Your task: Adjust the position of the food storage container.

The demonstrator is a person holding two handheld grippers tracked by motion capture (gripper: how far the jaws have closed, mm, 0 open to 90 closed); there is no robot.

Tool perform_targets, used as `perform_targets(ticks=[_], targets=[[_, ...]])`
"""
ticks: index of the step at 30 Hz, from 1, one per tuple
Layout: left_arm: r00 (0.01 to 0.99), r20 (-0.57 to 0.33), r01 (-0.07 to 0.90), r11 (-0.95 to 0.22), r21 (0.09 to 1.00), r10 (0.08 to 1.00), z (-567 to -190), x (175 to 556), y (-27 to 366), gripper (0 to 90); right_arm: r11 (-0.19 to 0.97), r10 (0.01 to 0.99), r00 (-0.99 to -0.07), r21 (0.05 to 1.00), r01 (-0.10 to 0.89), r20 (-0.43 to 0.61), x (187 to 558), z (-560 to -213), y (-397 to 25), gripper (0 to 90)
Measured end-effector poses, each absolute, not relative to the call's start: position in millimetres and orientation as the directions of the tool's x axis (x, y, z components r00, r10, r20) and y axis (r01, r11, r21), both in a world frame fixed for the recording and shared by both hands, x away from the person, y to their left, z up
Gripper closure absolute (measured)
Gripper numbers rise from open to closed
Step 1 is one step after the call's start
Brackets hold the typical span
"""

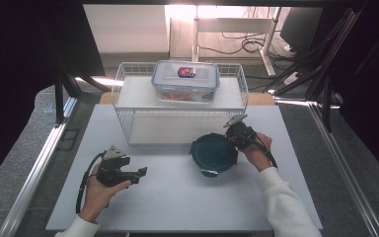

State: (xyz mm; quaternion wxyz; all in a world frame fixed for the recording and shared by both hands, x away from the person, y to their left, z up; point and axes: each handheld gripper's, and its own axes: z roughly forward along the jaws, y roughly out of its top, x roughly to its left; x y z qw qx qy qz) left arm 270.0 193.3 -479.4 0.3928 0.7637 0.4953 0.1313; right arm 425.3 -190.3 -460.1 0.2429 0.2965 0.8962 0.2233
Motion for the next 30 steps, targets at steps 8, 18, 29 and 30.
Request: perform_targets(ticks=[8,18,29,30], targets=[[0.473,-0.190,0.654,-0.199,0.729,0.860,-480,271,194,22.8,0.726,0.619,-0.740,0.552,0.411,-0.262,413,-461,-173,89.5],[0.469,-0.201,0.659,-0.189,0.728,0.860,-480,272,196,22.7,0.714,0.594,-0.778,0.580,0.392,-0.206,391,-463,-158,89.5],[0.469,-0.210,0.664,-0.186,0.724,0.858,-480,272,196,22.6,0.724,0.557,-0.811,0.582,0.369,-0.180,373,-465,-141,89.4],[0.469,-0.213,0.666,-0.184,0.723,0.857,-480,272,196,22.6,0.722,0.554,-0.815,0.585,0.371,-0.167,371,-465,-139,89.5]])
